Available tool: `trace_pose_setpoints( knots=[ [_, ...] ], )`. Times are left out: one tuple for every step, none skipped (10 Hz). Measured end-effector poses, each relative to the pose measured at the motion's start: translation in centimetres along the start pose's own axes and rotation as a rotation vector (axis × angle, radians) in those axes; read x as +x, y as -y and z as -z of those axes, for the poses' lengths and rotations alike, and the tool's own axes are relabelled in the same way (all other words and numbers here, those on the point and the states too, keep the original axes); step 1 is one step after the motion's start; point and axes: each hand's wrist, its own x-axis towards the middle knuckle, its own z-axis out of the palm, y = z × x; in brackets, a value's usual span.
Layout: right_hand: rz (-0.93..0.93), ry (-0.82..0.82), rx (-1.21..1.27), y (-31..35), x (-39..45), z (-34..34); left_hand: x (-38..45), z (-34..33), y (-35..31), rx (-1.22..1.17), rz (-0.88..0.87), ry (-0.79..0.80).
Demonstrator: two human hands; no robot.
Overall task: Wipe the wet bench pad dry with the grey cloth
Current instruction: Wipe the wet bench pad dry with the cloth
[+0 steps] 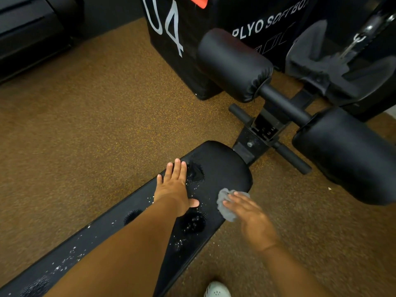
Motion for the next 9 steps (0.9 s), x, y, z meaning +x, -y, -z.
trace_pose_setpoints(
  knots=[
    [-0.335,-0.152,0.037,-0.8,1.5,1.9,-0.1,0.1,-0.1,0.012,0.007,0.001],
    [-0.459,-0.160,0.103,0.9,3.3,1.4,-0.1,0.1,-0.2,0.013,0.012,0.001],
    [-0.350,-0.122,0.063,3.1,1.7,-0.6,-0.1,0.2,-0.3,0.013,0.015,0.005],
    [-0.302,-0.075,0.140,2.9,-1.6,-0.7,-0.2,0.2,-0.3,0.008,0.011,0.006],
    [-0.558,-0.132,0.135,1.9,-1.4,1.5,-0.1,0.3,-0.3,0.007,0.014,0.005],
    [-0.848,-0.238,0.316,1.2,2.0,2.7,0.0,0.2,-0.3,0.005,0.021,0.007],
    [-0.753,-0.165,0.477,2.7,4.5,2.3,0.0,0.2,-0.4,0.000,0.019,0.004],
    [-0.679,-0.140,0.406,3.9,4.6,0.4,-0.1,0.2,-0.4,0.010,0.023,0.005],
    [-0.746,-0.149,0.353,3.2,5.8,-0.4,-0.1,0.3,-0.4,0.017,0.021,-0.001]
  ],
)
